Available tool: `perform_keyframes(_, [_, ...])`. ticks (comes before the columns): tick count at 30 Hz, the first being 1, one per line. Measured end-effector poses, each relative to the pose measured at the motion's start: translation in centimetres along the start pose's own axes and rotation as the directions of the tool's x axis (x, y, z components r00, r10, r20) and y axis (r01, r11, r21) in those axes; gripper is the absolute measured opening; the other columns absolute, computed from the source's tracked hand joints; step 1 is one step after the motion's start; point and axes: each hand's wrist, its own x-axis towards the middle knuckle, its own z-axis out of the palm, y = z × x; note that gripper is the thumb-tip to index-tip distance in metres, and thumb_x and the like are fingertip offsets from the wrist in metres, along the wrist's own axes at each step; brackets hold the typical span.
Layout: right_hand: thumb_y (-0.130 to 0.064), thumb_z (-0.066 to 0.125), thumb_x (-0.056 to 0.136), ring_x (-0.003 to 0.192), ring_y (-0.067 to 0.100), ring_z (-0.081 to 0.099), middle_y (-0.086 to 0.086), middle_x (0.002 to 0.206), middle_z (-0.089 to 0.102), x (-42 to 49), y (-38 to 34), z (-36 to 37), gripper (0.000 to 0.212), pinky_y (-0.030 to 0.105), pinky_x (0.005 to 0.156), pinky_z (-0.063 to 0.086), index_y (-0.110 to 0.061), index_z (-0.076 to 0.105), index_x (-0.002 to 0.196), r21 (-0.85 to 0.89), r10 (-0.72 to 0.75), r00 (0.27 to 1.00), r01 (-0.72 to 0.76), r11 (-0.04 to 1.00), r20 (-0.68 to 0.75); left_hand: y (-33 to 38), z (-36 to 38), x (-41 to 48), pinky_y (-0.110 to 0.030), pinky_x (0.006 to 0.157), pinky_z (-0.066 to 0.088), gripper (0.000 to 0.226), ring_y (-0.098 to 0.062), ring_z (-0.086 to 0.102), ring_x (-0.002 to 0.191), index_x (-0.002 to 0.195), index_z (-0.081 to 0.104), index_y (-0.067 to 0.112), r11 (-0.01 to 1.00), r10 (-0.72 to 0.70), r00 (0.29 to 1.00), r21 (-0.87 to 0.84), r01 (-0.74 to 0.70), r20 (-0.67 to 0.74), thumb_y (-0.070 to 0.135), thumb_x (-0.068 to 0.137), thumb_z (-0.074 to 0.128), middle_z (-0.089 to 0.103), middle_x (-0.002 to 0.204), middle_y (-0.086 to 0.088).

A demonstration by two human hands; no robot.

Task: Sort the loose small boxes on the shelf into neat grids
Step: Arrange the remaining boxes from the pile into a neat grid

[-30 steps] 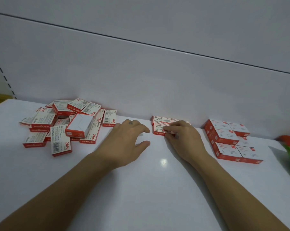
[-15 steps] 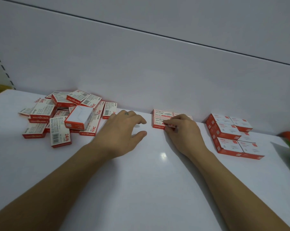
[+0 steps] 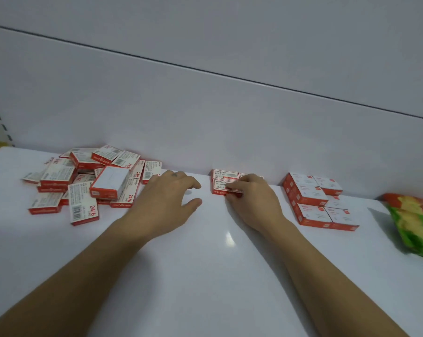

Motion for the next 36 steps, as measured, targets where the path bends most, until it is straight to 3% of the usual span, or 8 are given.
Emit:
perform_keyframes(4, [-0.036, 0.059, 0.086, 0.118, 0.022, 0.045, 0.001, 0.129, 0.055, -0.1, -1.6, -1.1, 0.039, 0.035, 0.096, 0.040, -0.030, 0.061, 0.124, -0.087, -0.070, 0.997, 0.067, 0.994, -0.026, -0.9, -1.7, 0.1, -0.036, 0.101, 0.030, 0.039, -0.016, 0.044, 0.120, 0.124, 0.054, 0.030, 0.991, -0.013, 0.999, 0.129, 0.018, -0.041, 0.047, 0.089, 0.054, 0.055, 0.127, 0.007])
perform_keyframes(9, [-0.043, 0.058, 0.088, 0.123, 0.021, 0.044, 0.000, 0.134, 0.050, 1.1, -5.5, -1.2, 0.050, 0.033, 0.102, 0.036, -0.027, 0.051, 0.135, -0.067, -0.192, 0.978, 0.197, 0.978, 0.077, -2.6, -3.8, 0.2, -0.038, 0.100, 0.034, 0.044, -0.018, 0.046, 0.118, 0.126, 0.050, 0.032, 0.966, -0.044, 0.999, 0.254, 0.049, -0.025, 0.052, 0.088, 0.051, 0.056, 0.126, 0.006])
perform_keyframes(18, [-0.046, 0.056, 0.086, 0.117, 0.026, 0.049, 0.004, 0.129, 0.053, 4.2, -13.1, 2.2, 0.057, 0.037, 0.095, 0.037, -0.029, 0.043, 0.139, -0.038, -0.279, 0.931, 0.296, 0.954, 0.237, -5.6, -7.7, -0.2, -0.036, 0.105, 0.025, 0.046, -0.017, 0.039, 0.124, 0.133, 0.044, 0.032, 0.944, -0.141, 0.985, 0.285, 0.166, -0.104, 0.043, 0.089, 0.049, 0.049, 0.134, 0.005])
perform_keyframes(21, [-0.047, 0.054, 0.087, 0.112, 0.027, 0.051, 0.003, 0.126, 0.055, 4.5, -14.4, 3.4, 0.048, 0.036, 0.091, 0.040, -0.032, 0.050, 0.132, -0.030, -0.320, 0.911, 0.339, 0.940, 0.262, -5.8, -8.1, -0.4, -0.034, 0.108, 0.020, 0.046, -0.016, 0.035, 0.127, 0.137, 0.040, 0.032, 0.947, -0.159, 0.981, 0.264, 0.182, -0.107, 0.036, 0.091, 0.046, 0.045, 0.139, 0.005])
perform_keyframes(25, [-0.049, 0.054, 0.087, 0.101, 0.028, 0.057, 0.006, 0.110, 0.059, 4.9, -14.3, 4.0, 0.040, 0.033, 0.080, 0.043, -0.022, 0.062, 0.115, 0.008, -0.247, 0.946, 0.251, 0.968, 0.208, -5.5, -7.8, -0.1, -0.033, 0.109, 0.018, 0.045, -0.017, 0.035, 0.127, 0.135, 0.042, 0.030, 0.960, -0.136, 0.986, 0.234, 0.156, -0.100, 0.032, 0.091, 0.045, 0.046, 0.137, 0.003])
perform_keyframes(30, [-0.045, 0.051, 0.086, 0.093, 0.027, 0.054, 0.006, 0.100, 0.060, 4.5, -14.9, 4.6, 0.027, 0.032, 0.070, 0.034, -0.019, 0.048, 0.092, -0.005, -0.195, 0.974, 0.197, 0.980, 0.115, -5.8, -7.3, -0.1, -0.035, 0.110, 0.023, 0.043, -0.018, 0.039, 0.124, 0.134, 0.044, 0.028, 0.967, -0.122, 0.989, 0.214, 0.136, -0.078, 0.029, 0.091, 0.045, 0.049, 0.134, 0.002])
perform_keyframes(36, [-0.040, 0.050, 0.088, 0.102, 0.028, 0.052, 0.007, 0.111, 0.059, 4.5, -14.4, 5.0, 0.034, 0.037, 0.079, 0.037, -0.013, 0.046, 0.109, -0.059, -0.123, 0.983, 0.132, 0.989, 0.139, -5.4, -6.8, -0.1, -0.032, 0.104, 0.026, 0.042, -0.017, 0.041, 0.121, 0.133, 0.045, 0.028, 0.973, -0.102, 0.992, 0.201, 0.115, -0.074, 0.027, 0.091, 0.045, 0.051, 0.131, 0.002])
